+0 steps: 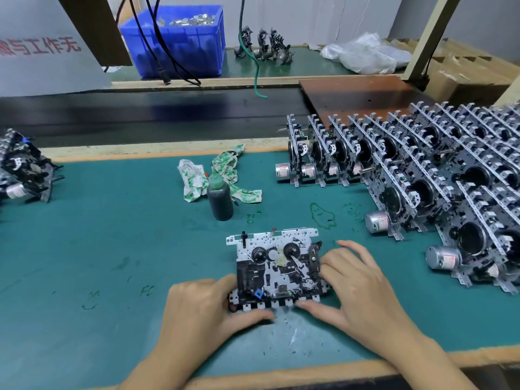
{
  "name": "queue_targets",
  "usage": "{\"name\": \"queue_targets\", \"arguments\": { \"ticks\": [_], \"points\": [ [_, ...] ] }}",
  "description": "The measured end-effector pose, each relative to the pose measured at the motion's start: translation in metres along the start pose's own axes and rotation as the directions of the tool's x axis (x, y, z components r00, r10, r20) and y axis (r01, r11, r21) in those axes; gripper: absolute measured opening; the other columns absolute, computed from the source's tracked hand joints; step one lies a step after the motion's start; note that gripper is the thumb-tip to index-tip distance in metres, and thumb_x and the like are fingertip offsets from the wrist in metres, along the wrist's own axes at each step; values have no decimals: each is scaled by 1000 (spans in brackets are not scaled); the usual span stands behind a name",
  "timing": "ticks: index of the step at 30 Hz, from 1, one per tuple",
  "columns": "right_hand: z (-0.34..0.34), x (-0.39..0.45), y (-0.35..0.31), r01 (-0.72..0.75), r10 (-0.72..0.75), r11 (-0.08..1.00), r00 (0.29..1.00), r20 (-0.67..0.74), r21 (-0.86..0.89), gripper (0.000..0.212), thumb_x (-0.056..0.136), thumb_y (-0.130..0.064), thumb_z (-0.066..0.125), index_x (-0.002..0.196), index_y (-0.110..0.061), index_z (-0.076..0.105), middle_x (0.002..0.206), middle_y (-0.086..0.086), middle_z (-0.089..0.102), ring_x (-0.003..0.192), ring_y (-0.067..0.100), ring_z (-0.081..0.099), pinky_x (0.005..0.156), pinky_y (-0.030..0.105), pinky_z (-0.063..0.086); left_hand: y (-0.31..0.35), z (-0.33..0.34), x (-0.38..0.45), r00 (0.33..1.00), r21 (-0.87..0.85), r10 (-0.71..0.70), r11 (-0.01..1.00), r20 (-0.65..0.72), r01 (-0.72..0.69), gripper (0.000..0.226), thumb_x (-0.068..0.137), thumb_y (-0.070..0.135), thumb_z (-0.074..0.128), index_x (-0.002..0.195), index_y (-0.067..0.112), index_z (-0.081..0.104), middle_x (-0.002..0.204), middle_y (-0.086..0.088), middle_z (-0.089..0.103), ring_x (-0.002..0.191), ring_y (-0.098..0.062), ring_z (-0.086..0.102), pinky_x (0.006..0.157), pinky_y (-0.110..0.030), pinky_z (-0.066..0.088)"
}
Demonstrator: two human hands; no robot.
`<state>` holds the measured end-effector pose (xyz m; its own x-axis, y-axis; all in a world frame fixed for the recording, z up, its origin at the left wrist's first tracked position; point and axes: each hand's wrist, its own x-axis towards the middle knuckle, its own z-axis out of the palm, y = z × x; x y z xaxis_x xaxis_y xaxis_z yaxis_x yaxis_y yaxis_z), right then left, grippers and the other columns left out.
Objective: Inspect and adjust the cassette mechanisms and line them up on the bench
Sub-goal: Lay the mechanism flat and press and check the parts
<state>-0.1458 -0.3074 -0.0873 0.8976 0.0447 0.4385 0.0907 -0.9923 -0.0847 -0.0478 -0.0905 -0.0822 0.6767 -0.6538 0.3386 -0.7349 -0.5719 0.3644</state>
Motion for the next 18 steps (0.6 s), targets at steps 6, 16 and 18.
{"name": "queue_targets", "arguments": {
  "ticks": [6,16,18],
  "points": [
    [-27,18,-7,-206,156,907,974,163,366,54,85,-68,34,65,-20,50,69,-11,50,75,9,47,88,26,32,7,-20,5,989,-219,-93,973,-116,66,61,70,85,41,65,24,45,51,1,37,50,-15,30,43,-12,19],
    [-32,46,-27,-563,405,547,825,393,620,69,73,-76,46,41,-16,52,36,-6,25,36,5,28,45,14,27,7,-33,19,892,-349,-451,841,-29,414,82,75,77,22,46,0,32,37,-4,28,42,-20,29,58,-46,41],
    [-29,50,-28,-565,424,599,825,374,567,76,75,-81,41,41,-14,50,34,-3,28,36,7,32,47,14,29,5,-38,24,871,-254,-489,838,41,482,87,72,79,13,46,0,37,37,-9,34,42,-24,38,59,-41,44]
  ]
}}
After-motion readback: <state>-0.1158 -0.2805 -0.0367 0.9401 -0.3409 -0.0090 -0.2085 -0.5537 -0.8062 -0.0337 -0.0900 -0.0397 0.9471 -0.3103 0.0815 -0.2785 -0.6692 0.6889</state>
